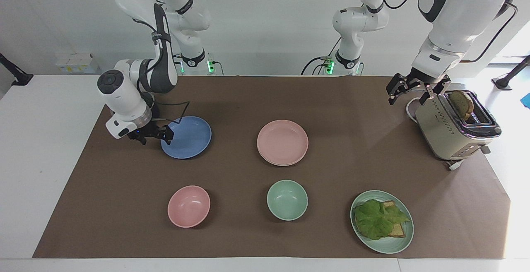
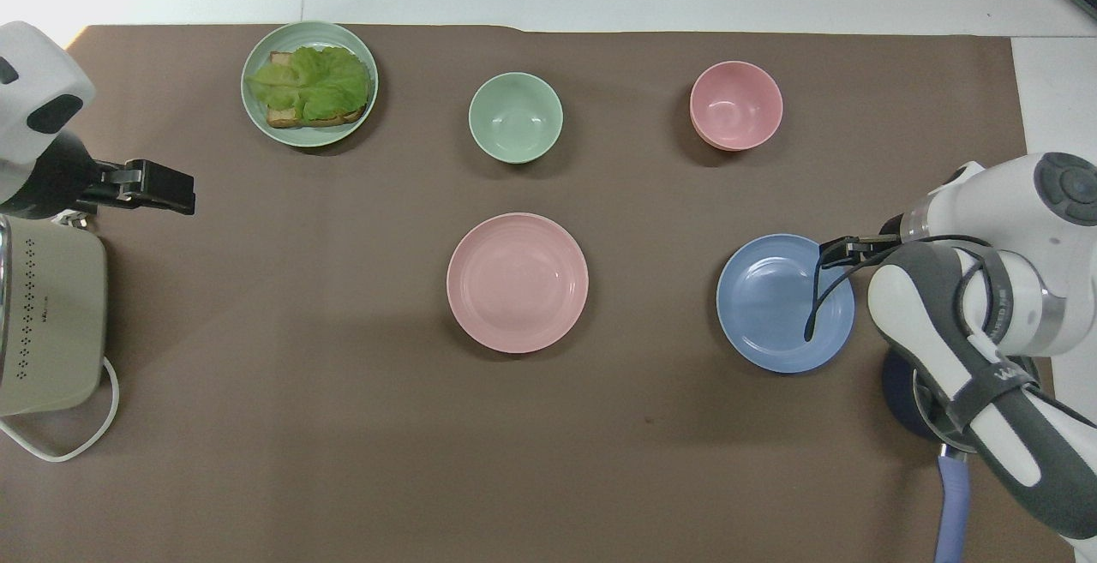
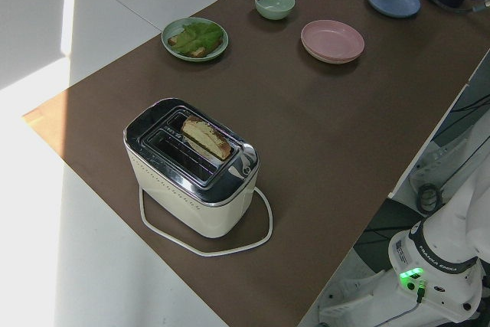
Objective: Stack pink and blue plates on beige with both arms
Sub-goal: 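Grasp the blue plate's rim with the right gripper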
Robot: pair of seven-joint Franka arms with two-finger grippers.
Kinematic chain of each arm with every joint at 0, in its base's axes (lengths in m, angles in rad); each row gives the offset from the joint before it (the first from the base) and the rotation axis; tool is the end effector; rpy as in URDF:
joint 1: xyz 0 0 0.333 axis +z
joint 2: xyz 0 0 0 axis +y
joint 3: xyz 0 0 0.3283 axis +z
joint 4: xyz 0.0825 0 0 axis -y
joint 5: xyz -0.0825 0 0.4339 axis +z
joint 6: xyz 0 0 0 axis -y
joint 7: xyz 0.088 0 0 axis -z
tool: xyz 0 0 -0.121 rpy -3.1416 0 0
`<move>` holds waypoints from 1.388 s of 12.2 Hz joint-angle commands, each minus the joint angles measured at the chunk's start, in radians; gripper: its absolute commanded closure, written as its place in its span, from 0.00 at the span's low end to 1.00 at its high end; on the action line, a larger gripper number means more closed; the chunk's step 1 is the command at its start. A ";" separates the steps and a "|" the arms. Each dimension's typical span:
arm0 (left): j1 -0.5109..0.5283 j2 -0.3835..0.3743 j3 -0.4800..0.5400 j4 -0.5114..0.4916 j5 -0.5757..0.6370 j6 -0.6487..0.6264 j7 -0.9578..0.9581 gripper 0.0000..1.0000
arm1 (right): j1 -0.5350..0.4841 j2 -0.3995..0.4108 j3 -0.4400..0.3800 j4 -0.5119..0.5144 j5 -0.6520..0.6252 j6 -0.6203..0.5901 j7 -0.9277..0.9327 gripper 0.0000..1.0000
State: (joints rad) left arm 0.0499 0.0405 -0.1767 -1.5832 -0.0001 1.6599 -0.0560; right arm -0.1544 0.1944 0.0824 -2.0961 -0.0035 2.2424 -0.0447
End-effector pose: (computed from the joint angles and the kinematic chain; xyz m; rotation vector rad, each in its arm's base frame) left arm 0.6208 -0.0771 0.5998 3.1286 -0.1104 0.0564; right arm 0.6055 -0.0441 0.2905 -3.1245 0.0410 0.0728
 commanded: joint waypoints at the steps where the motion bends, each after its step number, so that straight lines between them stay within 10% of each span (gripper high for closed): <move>1: 0.014 -0.005 -0.003 0.000 0.014 -0.011 0.010 0.00 | -0.010 -0.009 0.007 -0.080 0.014 0.084 -0.055 0.07; 5: 0.033 -0.005 -0.003 0.000 0.012 -0.014 0.007 0.00 | -0.016 -0.026 0.007 -0.117 0.045 0.071 -0.127 0.47; 8: 0.034 -0.005 -0.003 0.000 0.014 -0.014 0.007 0.00 | -0.016 -0.033 0.007 -0.122 0.091 0.043 -0.191 1.00; 17: 0.034 -0.005 -0.003 0.000 0.012 -0.014 0.007 0.00 | 0.018 -0.041 0.033 0.022 0.212 -0.070 -0.132 1.00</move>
State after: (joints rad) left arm 0.0737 0.0405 -0.1730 -1.5833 -0.0001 1.6589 -0.0560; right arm -0.1482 0.1568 0.0971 -2.0927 0.1751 2.1884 -0.2030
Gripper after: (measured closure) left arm 0.000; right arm 0.947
